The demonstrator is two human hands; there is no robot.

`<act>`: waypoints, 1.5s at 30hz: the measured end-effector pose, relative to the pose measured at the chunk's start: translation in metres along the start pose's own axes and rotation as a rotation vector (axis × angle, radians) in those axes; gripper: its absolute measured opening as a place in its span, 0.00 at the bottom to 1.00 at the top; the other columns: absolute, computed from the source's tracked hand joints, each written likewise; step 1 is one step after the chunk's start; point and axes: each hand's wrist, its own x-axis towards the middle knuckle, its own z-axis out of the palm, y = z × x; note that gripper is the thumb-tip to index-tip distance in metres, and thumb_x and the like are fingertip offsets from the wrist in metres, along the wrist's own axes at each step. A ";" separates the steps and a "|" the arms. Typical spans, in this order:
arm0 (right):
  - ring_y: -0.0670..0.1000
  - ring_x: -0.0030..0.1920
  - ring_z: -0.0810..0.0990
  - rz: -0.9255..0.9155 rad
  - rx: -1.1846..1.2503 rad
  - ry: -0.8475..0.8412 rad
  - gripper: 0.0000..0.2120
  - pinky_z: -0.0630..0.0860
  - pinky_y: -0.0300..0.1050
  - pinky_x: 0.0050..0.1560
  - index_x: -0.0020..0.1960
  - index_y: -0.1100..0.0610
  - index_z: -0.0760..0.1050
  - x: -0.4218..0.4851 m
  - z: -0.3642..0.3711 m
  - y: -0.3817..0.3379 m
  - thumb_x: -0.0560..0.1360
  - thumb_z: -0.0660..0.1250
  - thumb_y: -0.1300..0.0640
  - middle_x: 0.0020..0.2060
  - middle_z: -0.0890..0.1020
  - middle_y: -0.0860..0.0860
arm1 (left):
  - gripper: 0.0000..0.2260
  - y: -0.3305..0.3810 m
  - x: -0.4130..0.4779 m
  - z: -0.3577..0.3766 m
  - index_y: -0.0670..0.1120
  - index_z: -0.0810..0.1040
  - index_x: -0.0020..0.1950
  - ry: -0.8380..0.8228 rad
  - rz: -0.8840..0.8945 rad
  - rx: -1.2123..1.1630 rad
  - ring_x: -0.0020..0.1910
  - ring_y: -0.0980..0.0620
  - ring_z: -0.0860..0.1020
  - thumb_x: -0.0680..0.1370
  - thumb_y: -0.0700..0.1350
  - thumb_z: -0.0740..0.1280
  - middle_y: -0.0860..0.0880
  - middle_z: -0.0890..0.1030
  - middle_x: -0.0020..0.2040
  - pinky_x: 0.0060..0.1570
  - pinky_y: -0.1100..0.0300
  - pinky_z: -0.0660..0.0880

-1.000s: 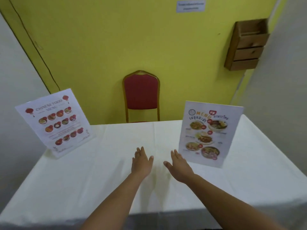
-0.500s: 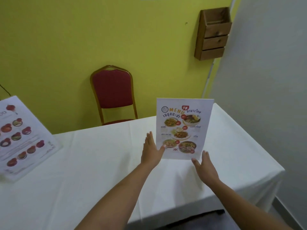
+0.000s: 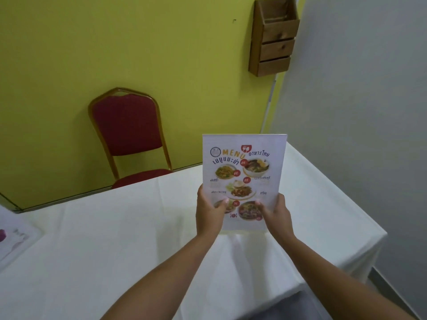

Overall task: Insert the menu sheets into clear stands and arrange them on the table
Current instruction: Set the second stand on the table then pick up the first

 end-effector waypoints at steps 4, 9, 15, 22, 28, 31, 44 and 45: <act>0.51 0.44 0.80 0.005 0.038 0.065 0.16 0.75 0.42 0.36 0.56 0.55 0.65 0.016 0.000 -0.007 0.76 0.68 0.49 0.49 0.78 0.48 | 0.26 0.026 0.027 0.004 0.49 0.66 0.68 -0.064 0.035 0.044 0.55 0.54 0.77 0.73 0.42 0.74 0.53 0.77 0.60 0.48 0.63 0.74; 0.53 0.45 0.80 0.027 0.067 0.144 0.16 0.79 0.50 0.40 0.56 0.55 0.64 0.066 -0.022 -0.017 0.77 0.67 0.49 0.50 0.78 0.48 | 0.25 0.066 0.070 0.043 0.48 0.68 0.66 -0.116 0.116 0.098 0.59 0.51 0.76 0.72 0.41 0.74 0.51 0.77 0.61 0.53 0.58 0.72; 0.55 0.48 0.80 0.057 0.036 0.165 0.15 0.80 0.57 0.46 0.57 0.55 0.62 0.133 -0.055 -0.014 0.78 0.65 0.50 0.52 0.78 0.50 | 0.22 0.090 0.117 0.104 0.45 0.67 0.68 -0.149 0.079 0.139 0.63 0.46 0.76 0.76 0.42 0.70 0.48 0.76 0.66 0.52 0.61 0.71; 0.58 0.53 0.79 0.085 0.016 0.170 0.18 0.75 0.51 0.47 0.63 0.58 0.63 0.210 -0.085 0.008 0.78 0.64 0.52 0.58 0.79 0.53 | 0.19 0.103 0.163 0.177 0.43 0.68 0.65 -0.120 0.050 0.154 0.63 0.45 0.76 0.78 0.45 0.70 0.46 0.77 0.65 0.52 0.59 0.71; 0.59 0.56 0.79 0.116 -0.002 0.139 0.19 0.72 0.46 0.46 0.66 0.59 0.62 0.243 -0.089 0.025 0.79 0.63 0.54 0.61 0.79 0.54 | 0.21 0.100 0.189 0.206 0.45 0.69 0.68 -0.130 0.020 0.181 0.64 0.45 0.75 0.77 0.44 0.70 0.47 0.77 0.66 0.54 0.59 0.71; 0.58 0.57 0.80 0.125 -0.002 0.134 0.17 0.72 0.45 0.45 0.64 0.58 0.63 0.249 -0.089 0.030 0.80 0.62 0.54 0.61 0.79 0.54 | 0.21 0.097 0.197 0.212 0.45 0.69 0.68 -0.140 0.006 0.195 0.64 0.45 0.76 0.77 0.44 0.69 0.47 0.77 0.66 0.55 0.57 0.72; 0.60 0.53 0.80 0.108 -0.103 0.117 0.11 0.74 0.48 0.42 0.60 0.57 0.64 0.254 -0.091 0.035 0.80 0.61 0.56 0.58 0.80 0.55 | 0.23 0.094 0.208 0.216 0.46 0.64 0.73 -0.198 0.015 0.250 0.68 0.46 0.73 0.79 0.42 0.66 0.47 0.74 0.69 0.60 0.55 0.72; 0.60 0.53 0.80 0.111 -0.101 0.115 0.11 0.74 0.48 0.43 0.60 0.57 0.64 0.255 -0.091 0.036 0.80 0.61 0.56 0.58 0.80 0.55 | 0.24 0.093 0.210 0.215 0.46 0.63 0.74 -0.217 0.011 0.261 0.68 0.46 0.73 0.79 0.40 0.66 0.47 0.74 0.70 0.59 0.56 0.72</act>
